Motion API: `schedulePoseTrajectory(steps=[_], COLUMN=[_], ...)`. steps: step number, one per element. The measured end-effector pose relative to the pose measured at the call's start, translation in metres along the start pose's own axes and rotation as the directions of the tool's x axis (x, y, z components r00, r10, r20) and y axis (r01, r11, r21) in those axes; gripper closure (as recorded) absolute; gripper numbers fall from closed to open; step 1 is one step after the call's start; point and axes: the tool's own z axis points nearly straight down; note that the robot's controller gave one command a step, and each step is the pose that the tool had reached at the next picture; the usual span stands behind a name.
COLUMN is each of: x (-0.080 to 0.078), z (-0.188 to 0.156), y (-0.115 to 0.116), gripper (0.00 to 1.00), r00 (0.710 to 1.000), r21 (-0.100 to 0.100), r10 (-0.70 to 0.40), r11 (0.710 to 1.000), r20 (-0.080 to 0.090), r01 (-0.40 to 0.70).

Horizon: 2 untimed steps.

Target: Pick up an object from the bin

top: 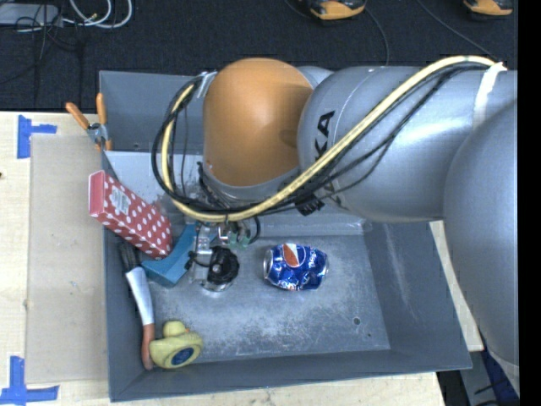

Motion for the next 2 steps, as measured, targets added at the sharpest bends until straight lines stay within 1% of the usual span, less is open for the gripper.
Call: schedulePoseTrajectory(steps=[1,2], x=[-0.025,-0.032], z=[-0.024,0.025], y=[-0.018,-0.054], gripper=[0.0,0.0], r00=[0.998,0.977], r21=[-0.004,0.0], r10=[-0.061,-0.214], r11=[0.998,0.977], r20=[0.014,0.005], r01=[0.061,0.214])
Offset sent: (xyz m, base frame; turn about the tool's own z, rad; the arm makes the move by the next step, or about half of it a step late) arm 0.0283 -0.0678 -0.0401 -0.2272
